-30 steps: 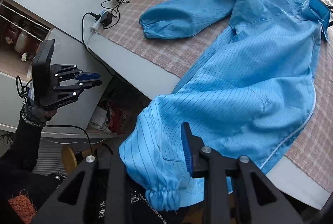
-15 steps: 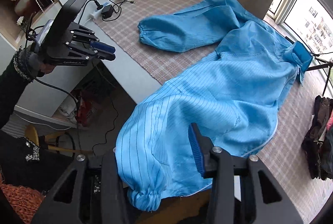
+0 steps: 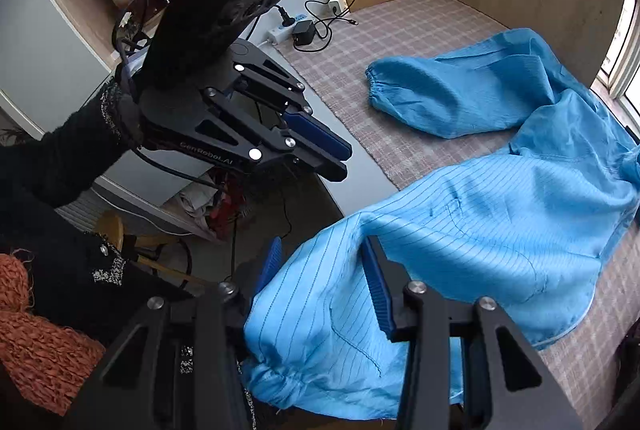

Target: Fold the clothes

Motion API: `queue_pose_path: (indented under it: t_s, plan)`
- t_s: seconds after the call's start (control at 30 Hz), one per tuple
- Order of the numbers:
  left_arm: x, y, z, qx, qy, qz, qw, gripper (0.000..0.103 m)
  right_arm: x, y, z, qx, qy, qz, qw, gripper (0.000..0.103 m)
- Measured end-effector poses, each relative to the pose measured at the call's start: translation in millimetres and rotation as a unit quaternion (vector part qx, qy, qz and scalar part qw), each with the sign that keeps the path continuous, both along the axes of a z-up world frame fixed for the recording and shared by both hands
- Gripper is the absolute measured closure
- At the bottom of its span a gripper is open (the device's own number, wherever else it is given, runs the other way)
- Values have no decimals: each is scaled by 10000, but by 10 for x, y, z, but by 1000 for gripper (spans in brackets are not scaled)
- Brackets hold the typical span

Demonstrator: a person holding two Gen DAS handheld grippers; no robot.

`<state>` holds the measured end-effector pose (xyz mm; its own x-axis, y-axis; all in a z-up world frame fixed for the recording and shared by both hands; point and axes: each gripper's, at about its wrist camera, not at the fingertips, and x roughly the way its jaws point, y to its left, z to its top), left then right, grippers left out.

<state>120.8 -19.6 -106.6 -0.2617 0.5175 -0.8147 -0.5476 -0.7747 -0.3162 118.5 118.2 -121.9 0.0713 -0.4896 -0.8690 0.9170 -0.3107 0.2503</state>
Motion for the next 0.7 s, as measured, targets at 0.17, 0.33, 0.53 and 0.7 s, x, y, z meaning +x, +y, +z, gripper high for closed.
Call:
queue_pose_path:
  t_s: [0.17, 0.33, 0.53, 0.7]
  plan:
    - [40, 117, -57, 35, -121, -136, 9998, 87, 16, 47, -19, -421, -320, 9, 9986, 61]
    - [8, 36, 54, 393, -171, -77, 9990, 87, 387, -27, 157, -719, 1195, 342, 9896, 61]
    - [-32, -135, 191, 448, -54, 69, 9990, 87, 471, 31, 248, -1318, 1631, 603, 9759, 50]
    - [-224, -449, 129, -100, 59, 640, 9979, 87, 32, 244, 189, -891, 1105, -429, 9889, 50]
